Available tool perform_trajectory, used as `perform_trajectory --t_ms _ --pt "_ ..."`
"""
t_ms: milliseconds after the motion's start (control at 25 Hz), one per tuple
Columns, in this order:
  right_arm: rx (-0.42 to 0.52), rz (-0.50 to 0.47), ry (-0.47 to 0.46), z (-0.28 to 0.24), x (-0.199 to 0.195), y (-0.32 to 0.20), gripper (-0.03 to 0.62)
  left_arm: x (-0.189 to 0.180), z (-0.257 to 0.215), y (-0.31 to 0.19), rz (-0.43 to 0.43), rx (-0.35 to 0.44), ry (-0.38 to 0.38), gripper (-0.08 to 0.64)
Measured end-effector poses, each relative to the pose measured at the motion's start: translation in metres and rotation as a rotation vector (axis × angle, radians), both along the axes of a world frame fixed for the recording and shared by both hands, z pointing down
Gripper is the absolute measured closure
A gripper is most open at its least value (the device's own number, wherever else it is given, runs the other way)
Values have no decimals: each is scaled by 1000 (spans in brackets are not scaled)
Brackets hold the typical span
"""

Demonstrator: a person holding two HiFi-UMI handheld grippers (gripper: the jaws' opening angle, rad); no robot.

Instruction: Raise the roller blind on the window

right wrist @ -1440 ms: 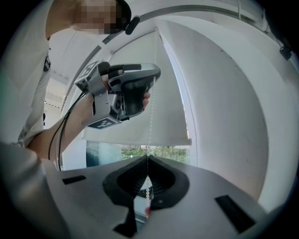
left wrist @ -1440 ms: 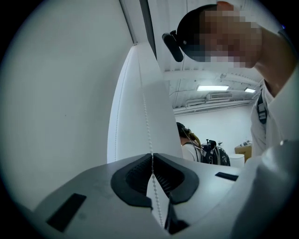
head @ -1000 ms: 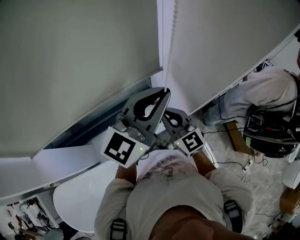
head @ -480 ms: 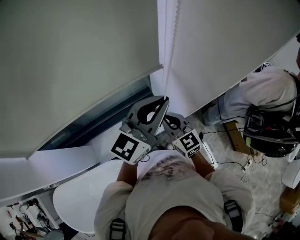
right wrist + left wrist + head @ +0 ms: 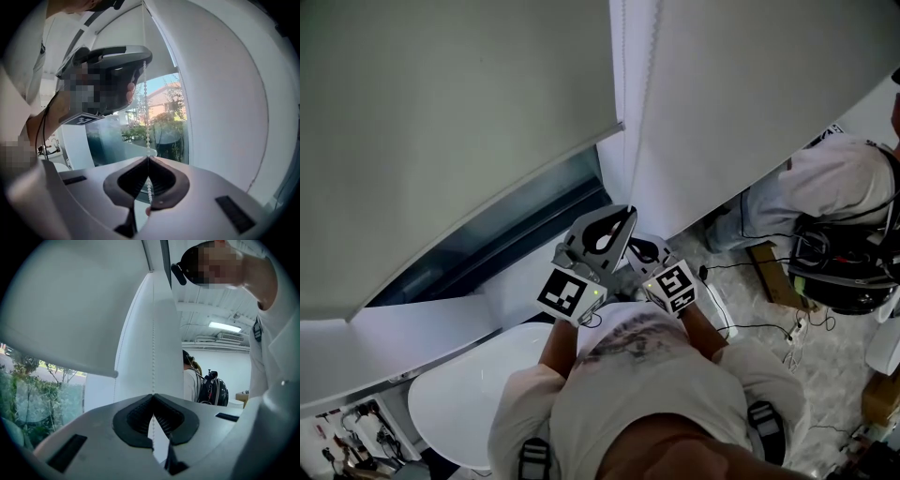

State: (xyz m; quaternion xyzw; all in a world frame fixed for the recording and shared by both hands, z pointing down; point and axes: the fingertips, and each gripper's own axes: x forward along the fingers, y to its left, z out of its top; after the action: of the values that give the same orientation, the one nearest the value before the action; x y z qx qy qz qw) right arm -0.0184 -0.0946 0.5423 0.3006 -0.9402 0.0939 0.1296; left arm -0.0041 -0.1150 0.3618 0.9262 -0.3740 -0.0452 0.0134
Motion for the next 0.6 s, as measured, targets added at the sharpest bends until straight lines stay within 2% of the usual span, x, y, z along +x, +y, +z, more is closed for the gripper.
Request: perform_trajectory --t_ms 360,600 --pt "-30 -34 72 32 -2 2 531 0 30 0 -10 -55 -8 552" --pt "-35 -38 80 42 -5 10 531 2 46 9 1 -88 -9 552"
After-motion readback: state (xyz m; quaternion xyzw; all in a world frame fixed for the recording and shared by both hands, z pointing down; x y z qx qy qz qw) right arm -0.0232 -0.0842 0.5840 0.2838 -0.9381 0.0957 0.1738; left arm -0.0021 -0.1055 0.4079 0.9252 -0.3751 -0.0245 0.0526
